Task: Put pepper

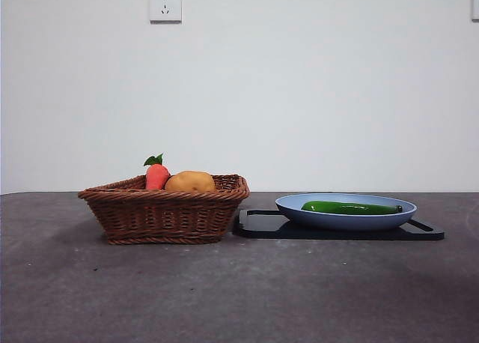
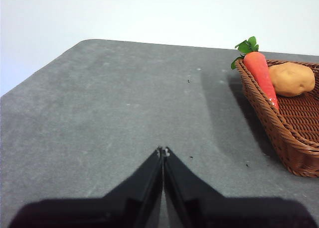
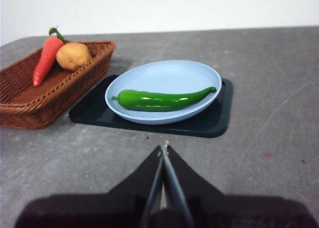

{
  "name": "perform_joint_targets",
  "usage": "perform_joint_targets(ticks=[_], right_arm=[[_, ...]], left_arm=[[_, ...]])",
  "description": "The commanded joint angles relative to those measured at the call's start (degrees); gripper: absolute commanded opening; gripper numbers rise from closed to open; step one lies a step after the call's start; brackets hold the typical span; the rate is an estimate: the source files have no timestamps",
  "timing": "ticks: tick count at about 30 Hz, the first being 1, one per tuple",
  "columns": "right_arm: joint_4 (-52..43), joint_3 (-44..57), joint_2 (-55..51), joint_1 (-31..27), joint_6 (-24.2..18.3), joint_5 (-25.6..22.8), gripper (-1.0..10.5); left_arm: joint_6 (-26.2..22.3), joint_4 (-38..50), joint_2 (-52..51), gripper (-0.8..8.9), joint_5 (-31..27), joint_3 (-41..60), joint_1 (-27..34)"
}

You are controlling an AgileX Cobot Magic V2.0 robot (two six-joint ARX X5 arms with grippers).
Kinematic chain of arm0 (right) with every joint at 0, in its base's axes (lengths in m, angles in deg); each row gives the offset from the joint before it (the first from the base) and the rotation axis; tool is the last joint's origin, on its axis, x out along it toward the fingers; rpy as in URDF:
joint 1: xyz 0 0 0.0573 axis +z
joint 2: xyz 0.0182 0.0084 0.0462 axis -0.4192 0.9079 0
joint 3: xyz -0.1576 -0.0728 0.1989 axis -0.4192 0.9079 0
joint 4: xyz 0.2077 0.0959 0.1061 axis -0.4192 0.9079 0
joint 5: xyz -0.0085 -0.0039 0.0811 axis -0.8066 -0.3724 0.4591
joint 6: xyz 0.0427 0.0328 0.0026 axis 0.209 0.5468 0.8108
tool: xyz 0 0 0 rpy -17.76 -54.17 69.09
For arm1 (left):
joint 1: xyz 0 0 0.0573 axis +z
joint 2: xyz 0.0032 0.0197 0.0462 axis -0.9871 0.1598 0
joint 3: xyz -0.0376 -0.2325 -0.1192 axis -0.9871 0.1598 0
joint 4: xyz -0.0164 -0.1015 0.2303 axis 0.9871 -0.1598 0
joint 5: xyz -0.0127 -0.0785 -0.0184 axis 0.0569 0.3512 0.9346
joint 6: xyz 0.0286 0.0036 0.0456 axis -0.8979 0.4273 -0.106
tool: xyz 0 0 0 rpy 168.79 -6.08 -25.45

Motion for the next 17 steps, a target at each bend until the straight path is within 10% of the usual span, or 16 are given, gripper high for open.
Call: perform_joint_targets(ticks=[1,17], right_arm=[[0.46,0.37,-0.26,0.11,0.63,-0.09,0.1],[0.44,0.37,0.13,0.09,3.54,-0.15,0.1]], left_arm=[[0.35,0.68,-0.20,0.08,0.07,0.59,0.20],[0.35,0.68,-0.17,0.08,0.07,0.59,0.20]])
